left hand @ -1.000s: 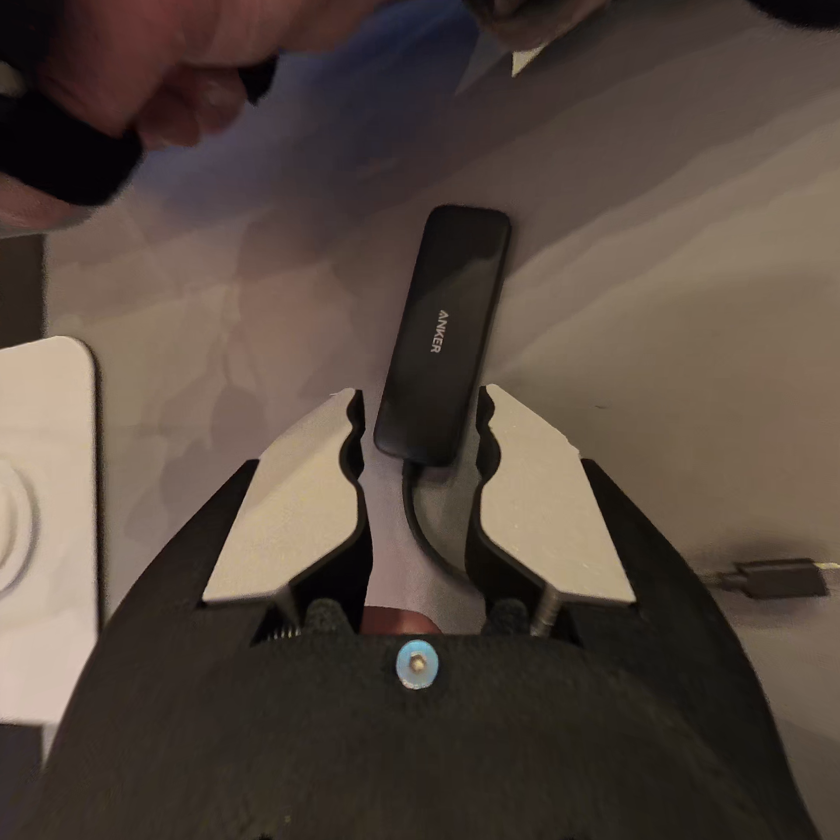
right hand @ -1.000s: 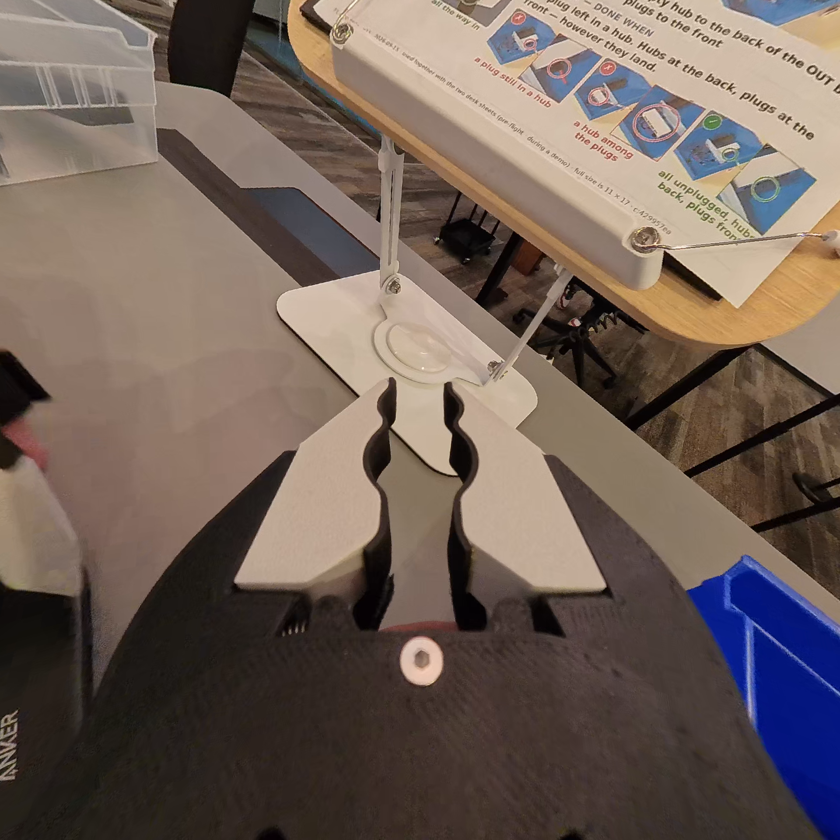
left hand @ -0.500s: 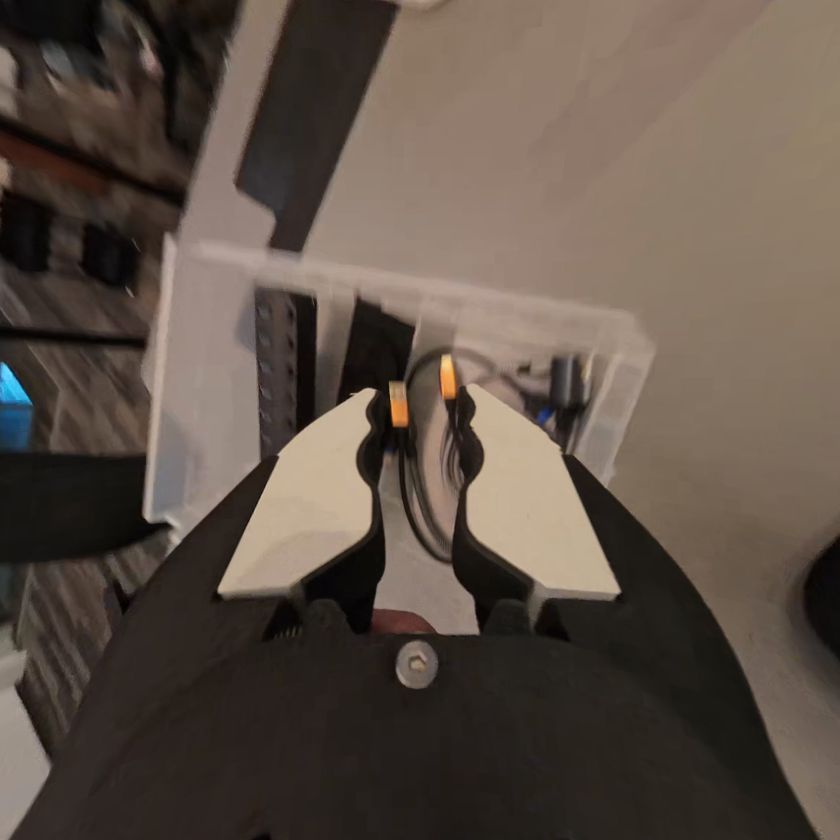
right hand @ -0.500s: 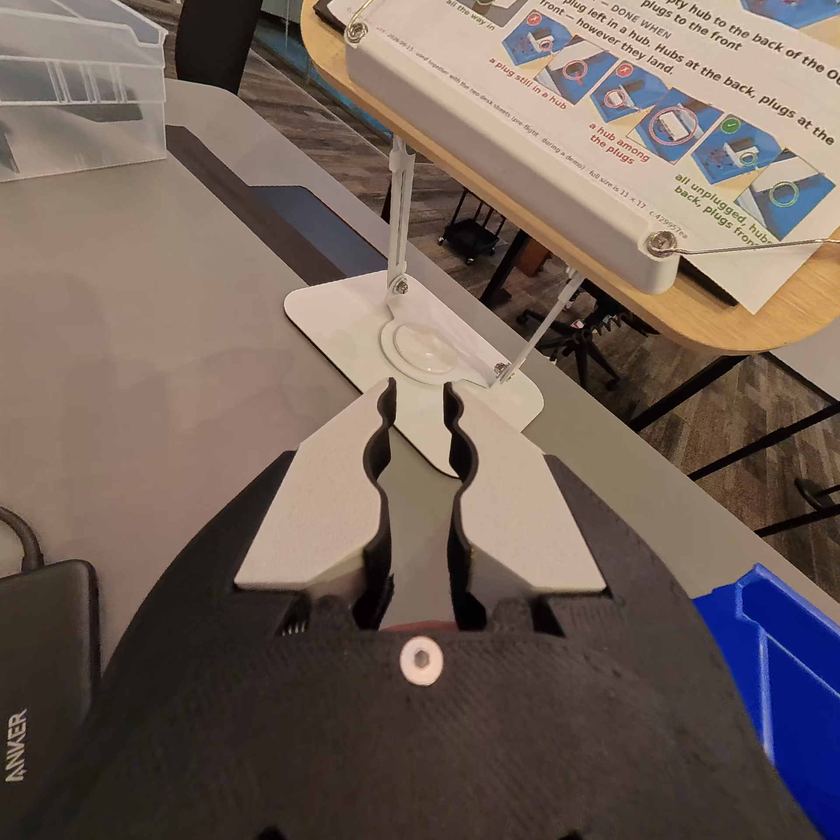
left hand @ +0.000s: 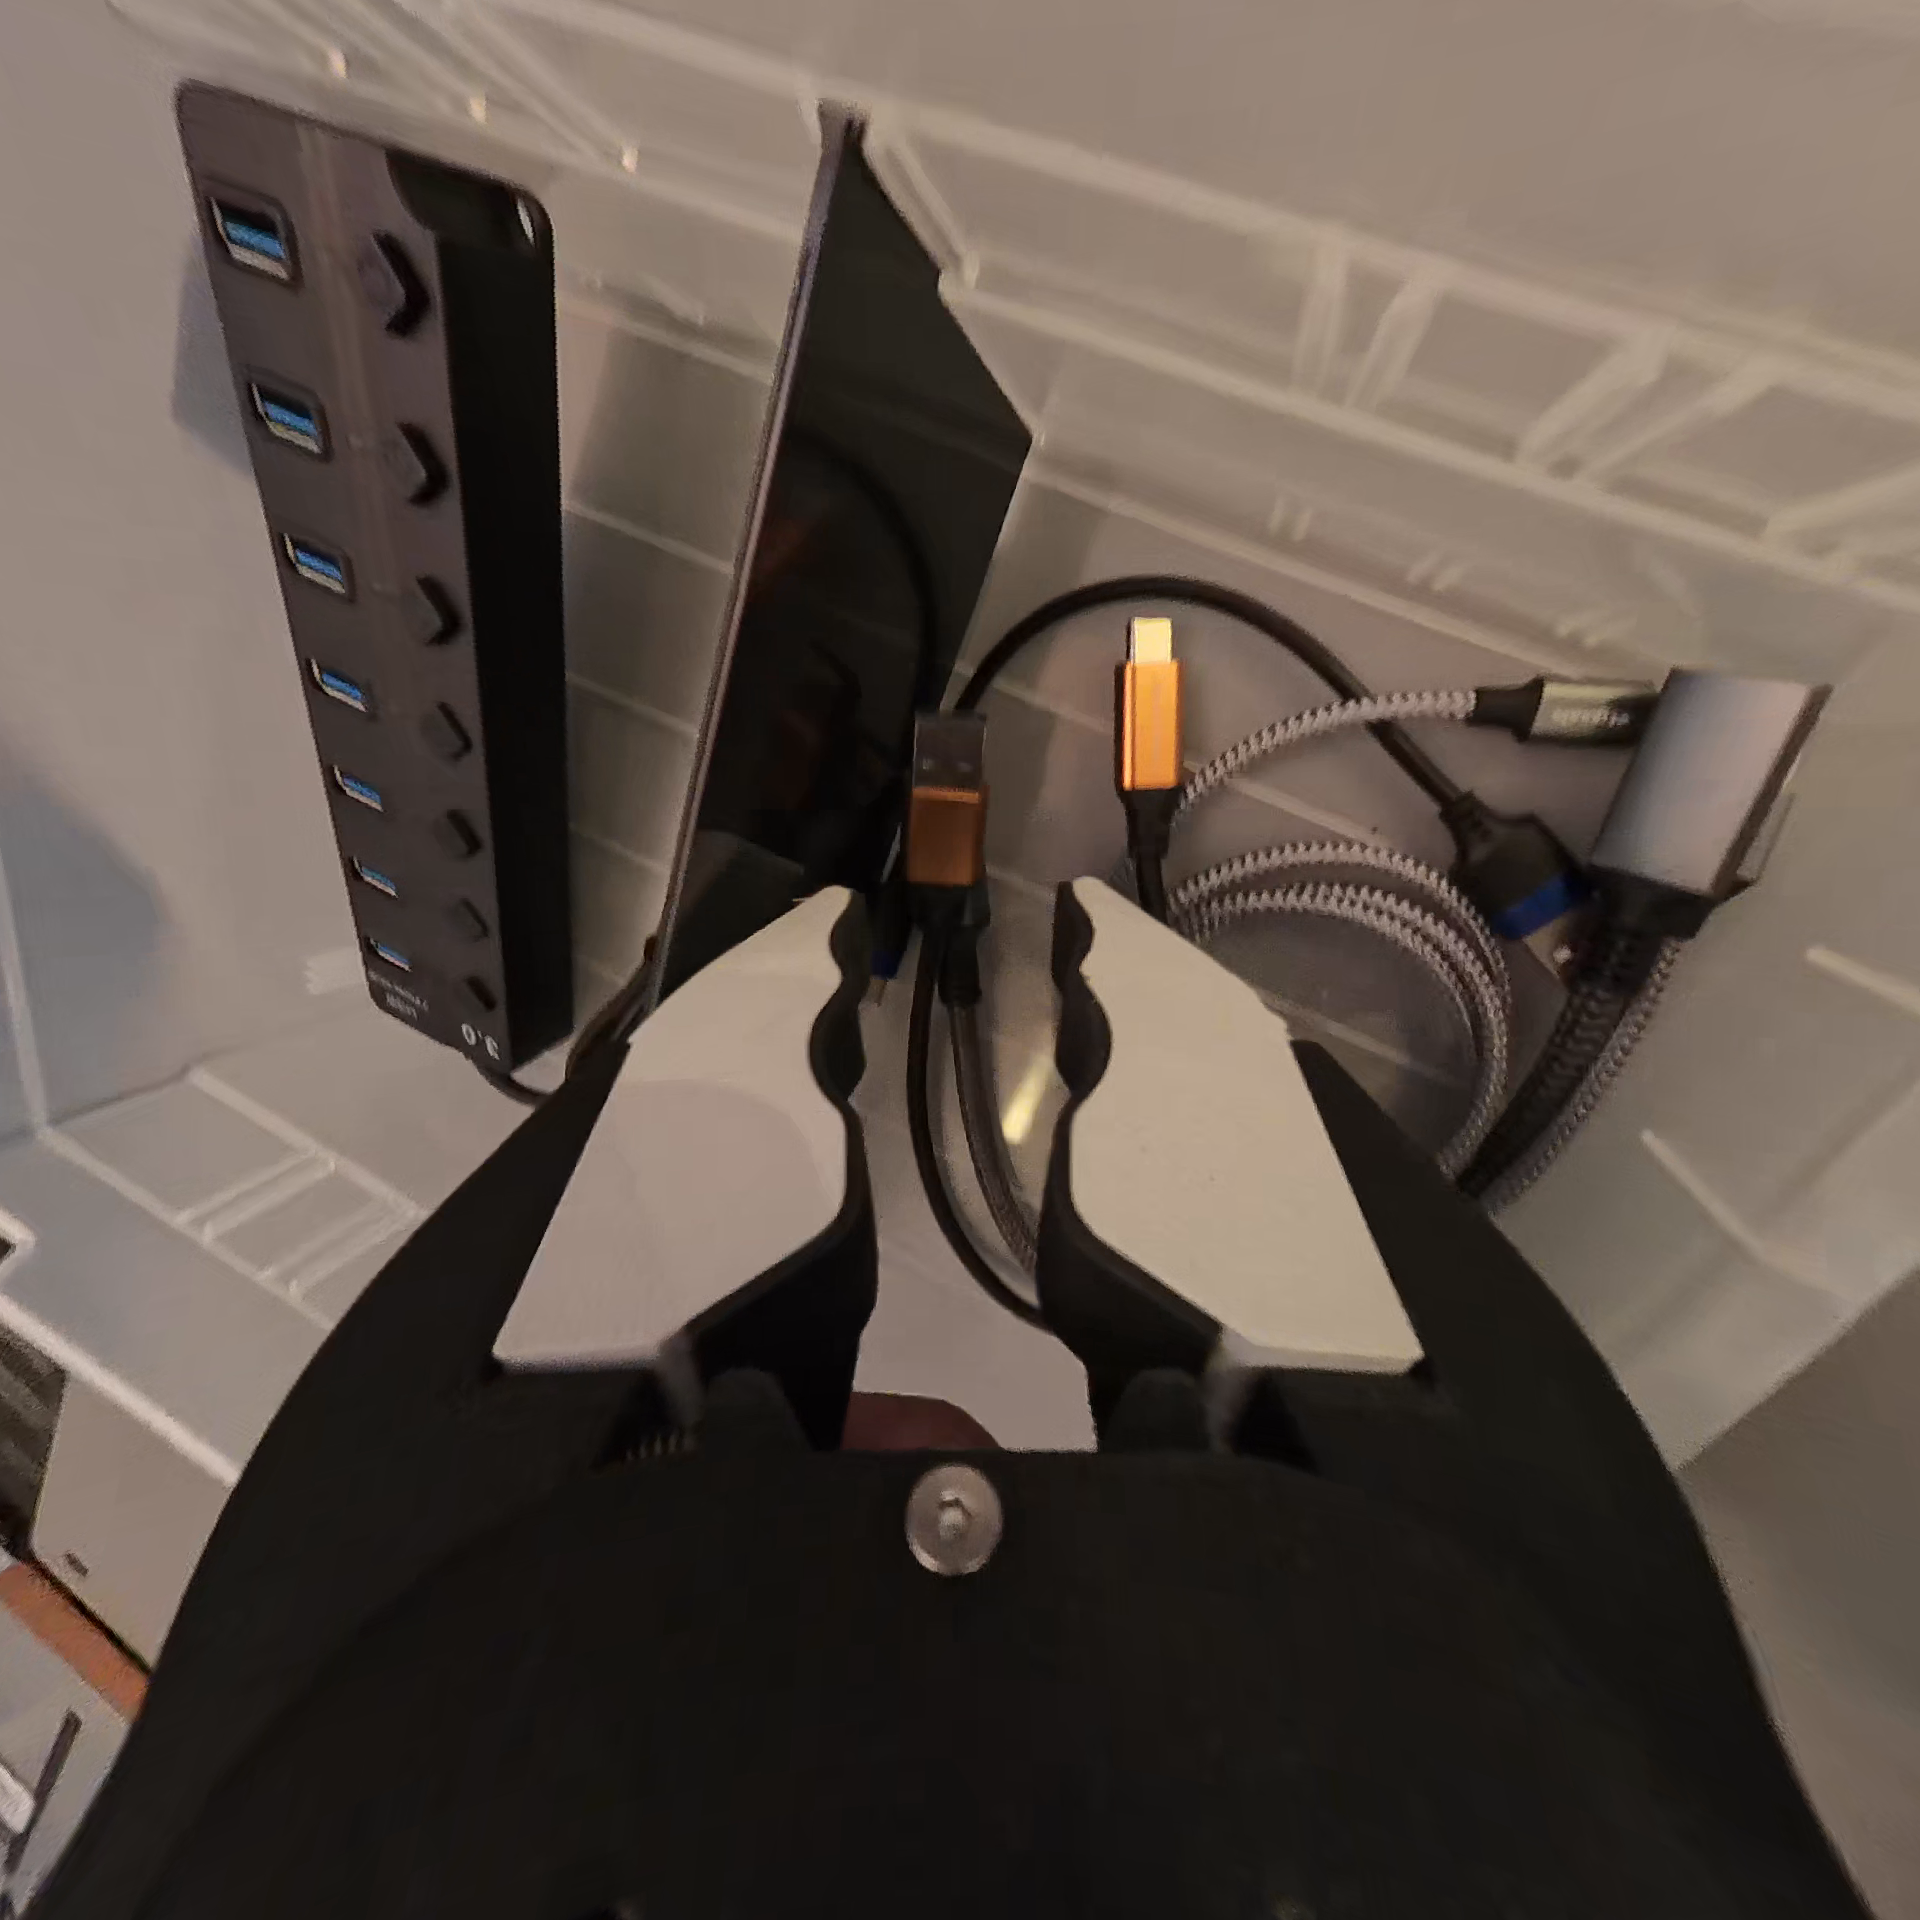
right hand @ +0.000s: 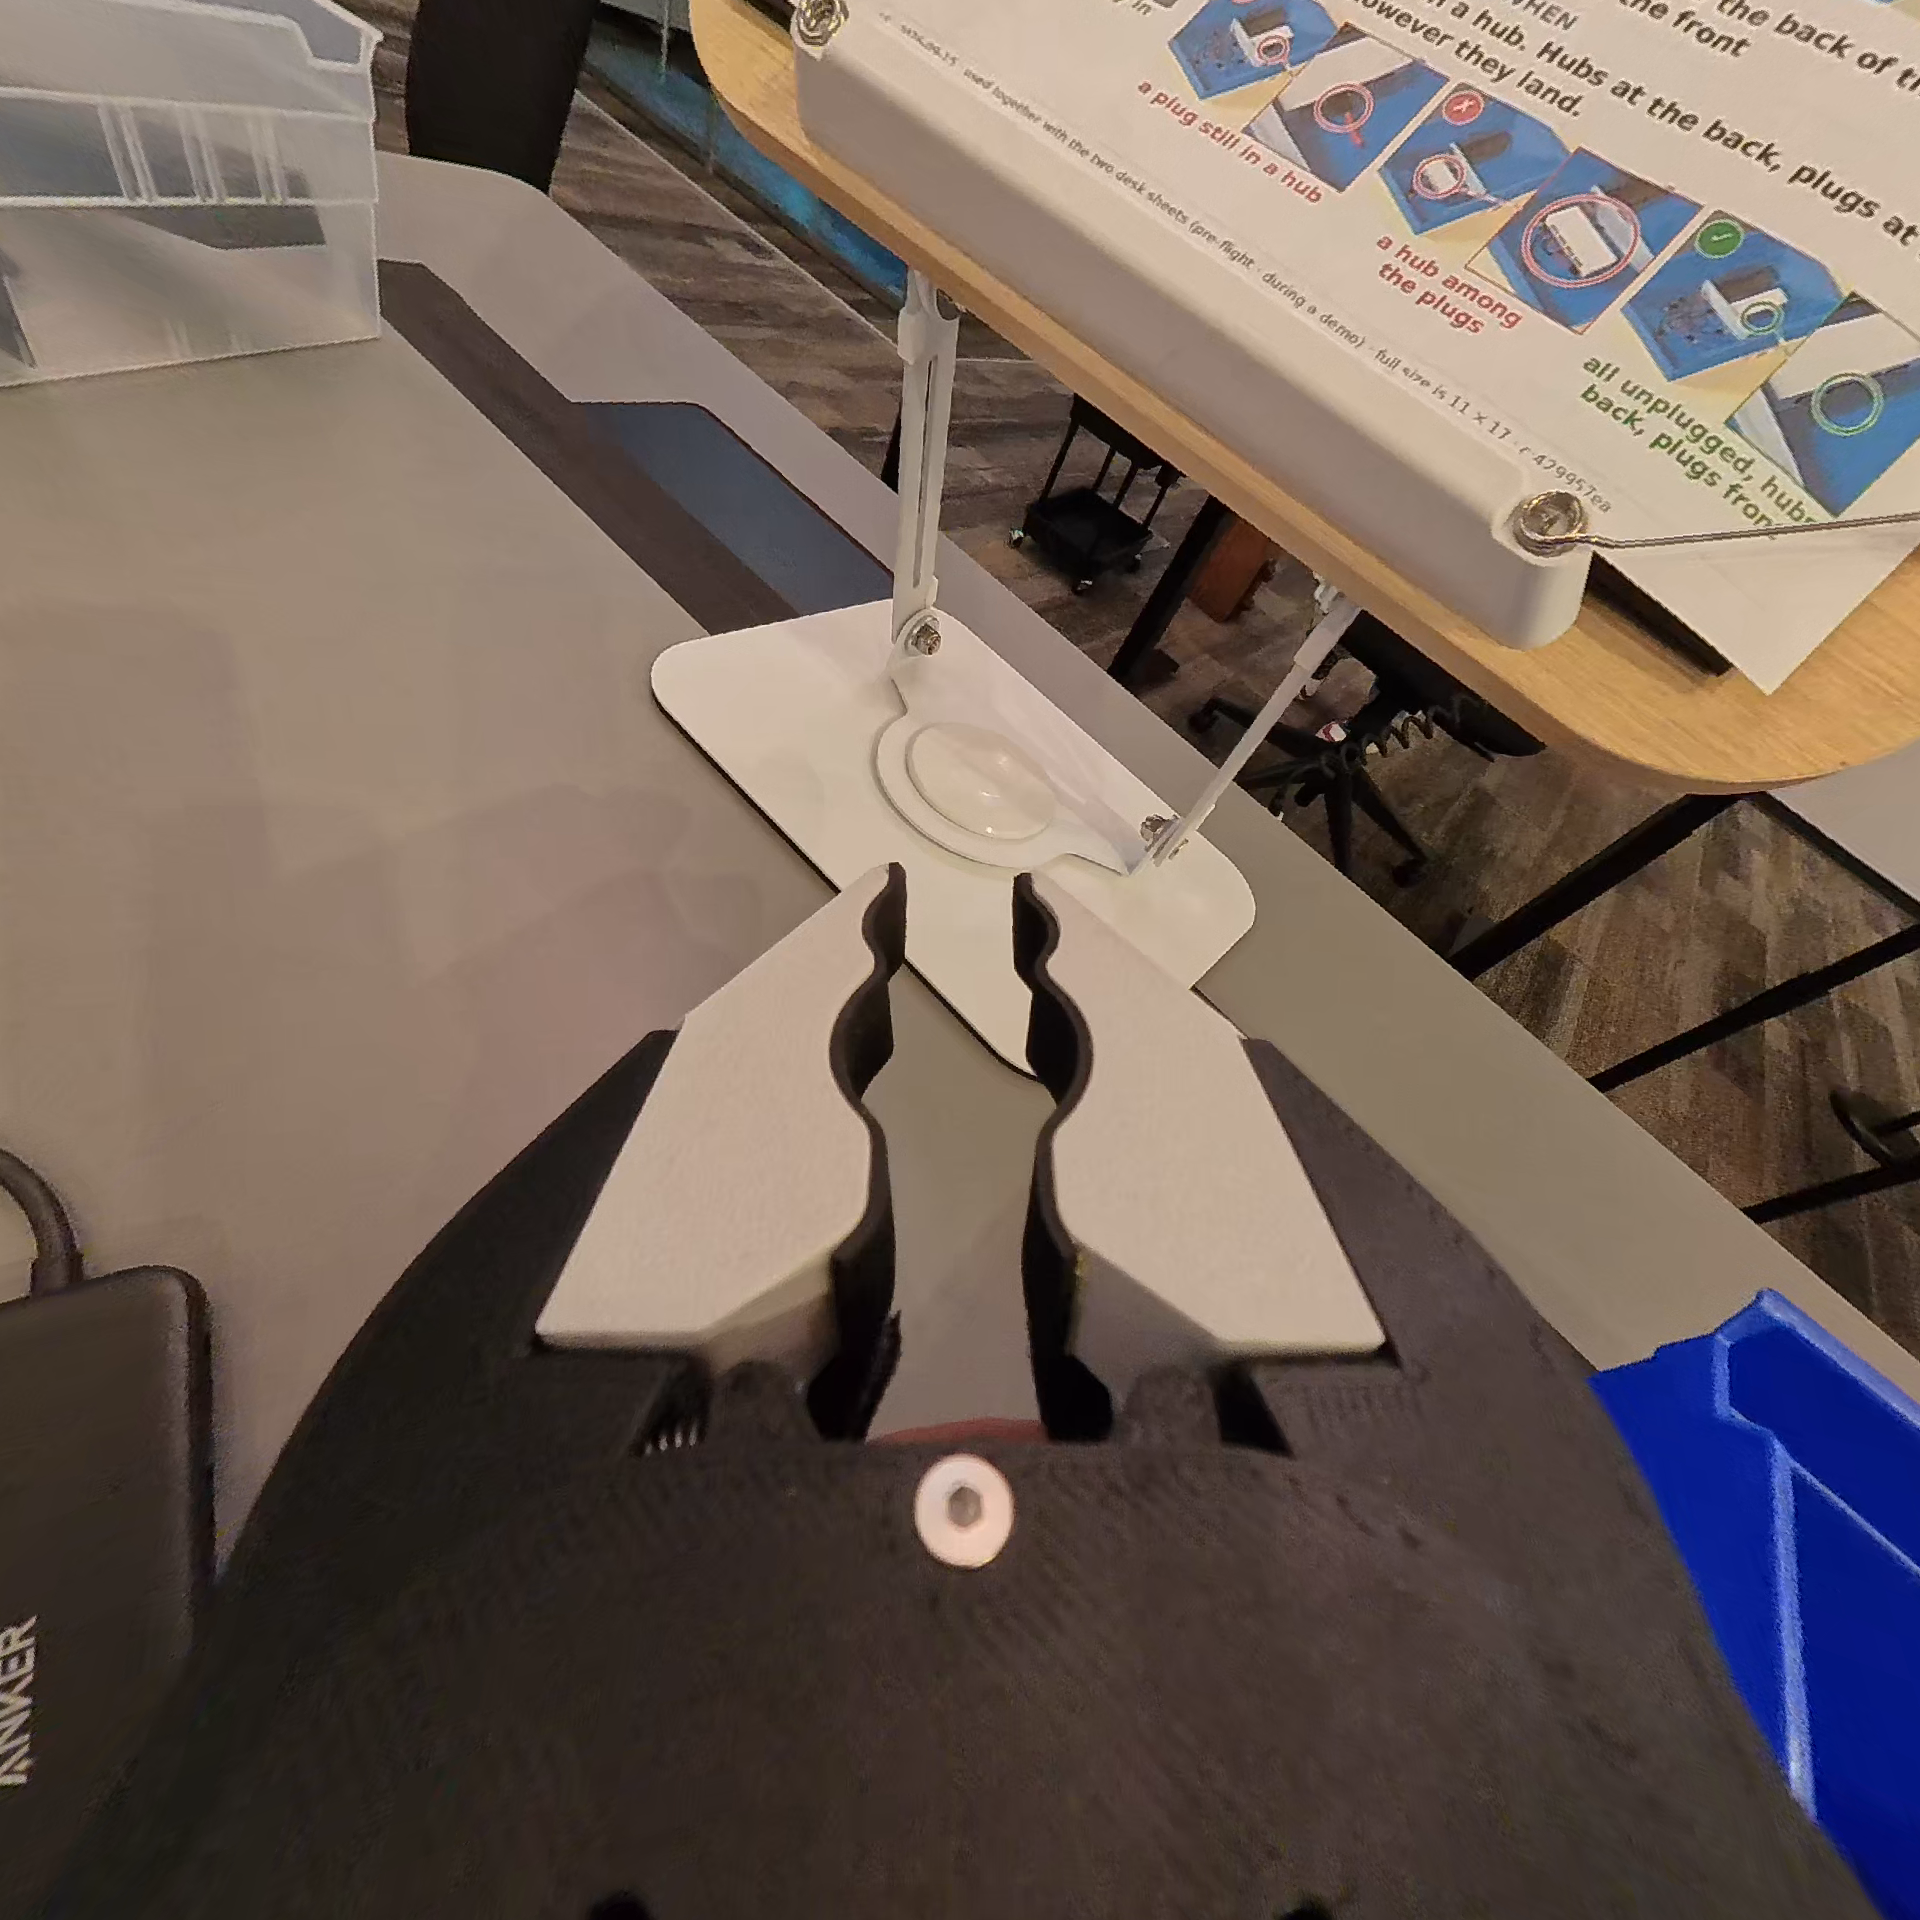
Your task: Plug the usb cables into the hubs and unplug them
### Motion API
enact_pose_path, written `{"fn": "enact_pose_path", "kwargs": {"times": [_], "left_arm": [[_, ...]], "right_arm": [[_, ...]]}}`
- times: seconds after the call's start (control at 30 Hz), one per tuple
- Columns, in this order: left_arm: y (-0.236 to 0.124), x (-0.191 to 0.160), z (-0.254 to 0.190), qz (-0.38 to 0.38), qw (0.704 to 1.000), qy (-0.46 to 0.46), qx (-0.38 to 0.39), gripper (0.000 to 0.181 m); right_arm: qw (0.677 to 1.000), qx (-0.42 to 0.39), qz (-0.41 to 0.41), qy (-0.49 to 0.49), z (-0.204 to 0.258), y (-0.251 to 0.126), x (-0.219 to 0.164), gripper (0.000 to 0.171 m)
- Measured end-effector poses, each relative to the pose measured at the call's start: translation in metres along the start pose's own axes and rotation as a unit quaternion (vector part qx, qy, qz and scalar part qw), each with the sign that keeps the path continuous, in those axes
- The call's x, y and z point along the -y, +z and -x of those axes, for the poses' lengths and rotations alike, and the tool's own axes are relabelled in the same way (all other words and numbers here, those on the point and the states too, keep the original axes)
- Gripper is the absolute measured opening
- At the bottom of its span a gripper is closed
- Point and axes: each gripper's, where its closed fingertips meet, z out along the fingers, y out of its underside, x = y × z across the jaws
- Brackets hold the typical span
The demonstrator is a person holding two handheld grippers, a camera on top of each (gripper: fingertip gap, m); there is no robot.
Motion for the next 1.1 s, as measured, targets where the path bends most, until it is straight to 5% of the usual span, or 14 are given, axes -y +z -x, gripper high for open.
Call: {"fn": "enact_pose_path", "kwargs": {"times": [0.23, 0.5, 1.1], "left_arm": [[0.016, 0.007, 0.001, -0.003, 0.999, 0.011, 0.034, 0.016], [0.001, 0.013, 0.006, -0.035, 0.997, 0.02, 0.071, 0.016], [-0.143, 0.042, 0.041, -0.163, 0.967, 0.025, 0.197, 0.016]], "right_arm": [[1.0, 0.0, 0.0, -0.002, 0.001, 0.0, 0.0, 0.018], [1.0, -0.002, 0.0, -0.001, -0.001, 0.0, 0.0, 0.017], [1.0, -0.006, -0.006, 0.001, -0.004, -0.003, 0.003, 0.017]]}}
